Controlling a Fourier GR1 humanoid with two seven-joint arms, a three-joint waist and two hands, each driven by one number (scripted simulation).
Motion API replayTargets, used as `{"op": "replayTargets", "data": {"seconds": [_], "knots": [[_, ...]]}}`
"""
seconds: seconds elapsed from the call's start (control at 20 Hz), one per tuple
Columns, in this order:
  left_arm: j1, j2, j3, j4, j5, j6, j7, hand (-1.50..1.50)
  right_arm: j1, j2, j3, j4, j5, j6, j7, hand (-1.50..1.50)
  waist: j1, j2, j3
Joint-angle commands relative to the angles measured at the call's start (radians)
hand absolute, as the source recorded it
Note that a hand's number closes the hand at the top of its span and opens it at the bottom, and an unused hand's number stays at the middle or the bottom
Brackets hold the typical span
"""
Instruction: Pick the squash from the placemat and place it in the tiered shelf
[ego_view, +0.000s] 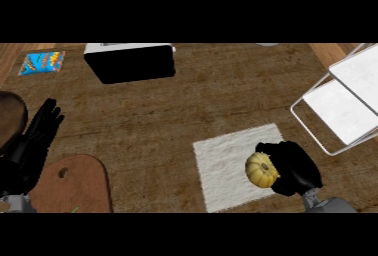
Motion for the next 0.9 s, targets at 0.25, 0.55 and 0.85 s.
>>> {"op": "replayTargets", "data": {"seconds": [0.25,0.55,0.85], "knots": [[0.039,-0.005,0.009,-0.036,0.008,0.002,-0.004,0.0,0.344,-0.085,-0.244,-0.519,-0.291,-0.178,-0.164,1.5,-0.013,0.0,-0.002],[0.056,-0.012,-0.014,-0.036,0.01,-0.029,-0.038,0.0,0.586,-0.136,-0.479,-0.864,-0.504,-0.138,-0.151,1.5,0.046,0.018,-0.004],[-0.016,-0.023,-0.049,-0.035,0.002,-0.031,0.007,0.0,0.723,-0.105,-0.748,-1.017,-0.753,-0.06,-0.113,1.5,0.089,0.029,-0.003]]}}
